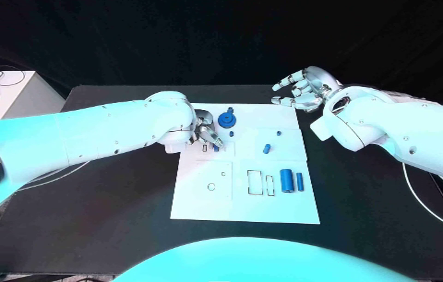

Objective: Assemble the parts on the task board

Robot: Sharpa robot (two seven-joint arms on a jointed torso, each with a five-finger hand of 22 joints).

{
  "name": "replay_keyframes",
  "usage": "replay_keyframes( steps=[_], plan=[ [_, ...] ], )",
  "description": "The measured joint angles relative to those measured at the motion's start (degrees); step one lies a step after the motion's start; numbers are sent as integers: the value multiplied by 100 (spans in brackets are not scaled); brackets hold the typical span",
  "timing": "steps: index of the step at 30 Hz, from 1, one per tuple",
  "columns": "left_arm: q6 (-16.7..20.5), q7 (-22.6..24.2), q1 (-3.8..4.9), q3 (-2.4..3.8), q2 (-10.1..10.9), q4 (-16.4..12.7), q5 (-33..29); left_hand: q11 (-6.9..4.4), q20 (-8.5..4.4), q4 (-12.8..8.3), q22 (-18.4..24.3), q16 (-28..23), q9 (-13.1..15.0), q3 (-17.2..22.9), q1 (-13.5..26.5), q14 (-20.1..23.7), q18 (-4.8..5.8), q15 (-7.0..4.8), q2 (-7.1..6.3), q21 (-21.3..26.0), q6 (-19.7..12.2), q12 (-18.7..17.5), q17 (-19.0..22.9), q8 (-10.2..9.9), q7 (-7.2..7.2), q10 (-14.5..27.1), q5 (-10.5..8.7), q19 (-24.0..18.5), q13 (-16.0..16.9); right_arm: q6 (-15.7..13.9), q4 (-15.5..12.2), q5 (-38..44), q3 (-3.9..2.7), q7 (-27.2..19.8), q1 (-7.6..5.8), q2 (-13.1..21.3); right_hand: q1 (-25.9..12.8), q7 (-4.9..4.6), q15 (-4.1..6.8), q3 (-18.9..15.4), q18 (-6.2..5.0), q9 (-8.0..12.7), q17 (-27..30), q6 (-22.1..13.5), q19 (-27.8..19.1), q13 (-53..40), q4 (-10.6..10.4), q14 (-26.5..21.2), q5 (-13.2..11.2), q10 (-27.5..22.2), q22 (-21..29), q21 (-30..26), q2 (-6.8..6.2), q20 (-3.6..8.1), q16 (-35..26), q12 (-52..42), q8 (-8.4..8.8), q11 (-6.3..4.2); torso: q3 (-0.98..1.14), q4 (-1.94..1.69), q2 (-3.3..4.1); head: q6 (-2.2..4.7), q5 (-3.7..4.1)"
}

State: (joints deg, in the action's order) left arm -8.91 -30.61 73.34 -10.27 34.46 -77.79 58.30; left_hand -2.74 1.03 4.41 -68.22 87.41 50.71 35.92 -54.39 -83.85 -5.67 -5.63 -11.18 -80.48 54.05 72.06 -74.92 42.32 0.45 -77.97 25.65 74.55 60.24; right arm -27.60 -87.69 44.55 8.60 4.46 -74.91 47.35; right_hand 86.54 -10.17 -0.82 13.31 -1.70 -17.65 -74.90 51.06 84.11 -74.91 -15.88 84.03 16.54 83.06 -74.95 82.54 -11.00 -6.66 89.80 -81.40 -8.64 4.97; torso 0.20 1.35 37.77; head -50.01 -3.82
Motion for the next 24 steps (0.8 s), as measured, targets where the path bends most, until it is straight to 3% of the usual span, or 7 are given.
replay_keyframes(
  steps=[13, 20, 24],
  plan=[
    [-25, 20, -11, 1, 43, -3, 61, 0, 0, 453, 9, 0, -1, -684, -4, 0, 0, 1, 3, 44, 32, 0, 0, -66, -6, 1, -178, 0, -1, 0, 4, -17, 0, -4, 12, 6, -23, 21, 0, 15, 0, 0, 0, -21, 0, 0, -16, 0, 0, -20, 1, -67, -23, 0, -22, 22, 0, 21, -7, 0, -1, 0, 4],
    [-23, 31, -15, 4, 89, -36, 84, 1, 21, 748, 9, 0, 4, -979, -59, 1, 0, 1, 20, 44, 53, 22, 0, -69, 15, 1, -639, 21, 5, 0, 5, -28, 0, -7, 18, 8, -24, 21, 0, 15, 0, 0, -1, -21, 0, 0, -16, 0, 0, -20, 2, -87, -22, 0, -22, 22, 0, 21, -7, 0, 0, 0, 5],
    [-19, 33, -17, 8, 122, -71, 103, 1, 21, 871, 9, 0, 12, -1076, -71, 1, 0, 1, 8, 44, 53, 22, 0, -98, 15, 1, -734, 20, 4, 0, 6, -34, 0, -7, 22, 7, -64, 5, 0, 25, 0, 0, -5, -37, 0, 0, -25, 0, 0, -20, 2, -87, 12, 0, -22, 22, 0, 21, -3, -1, 0, 0, 5]
  ],
)
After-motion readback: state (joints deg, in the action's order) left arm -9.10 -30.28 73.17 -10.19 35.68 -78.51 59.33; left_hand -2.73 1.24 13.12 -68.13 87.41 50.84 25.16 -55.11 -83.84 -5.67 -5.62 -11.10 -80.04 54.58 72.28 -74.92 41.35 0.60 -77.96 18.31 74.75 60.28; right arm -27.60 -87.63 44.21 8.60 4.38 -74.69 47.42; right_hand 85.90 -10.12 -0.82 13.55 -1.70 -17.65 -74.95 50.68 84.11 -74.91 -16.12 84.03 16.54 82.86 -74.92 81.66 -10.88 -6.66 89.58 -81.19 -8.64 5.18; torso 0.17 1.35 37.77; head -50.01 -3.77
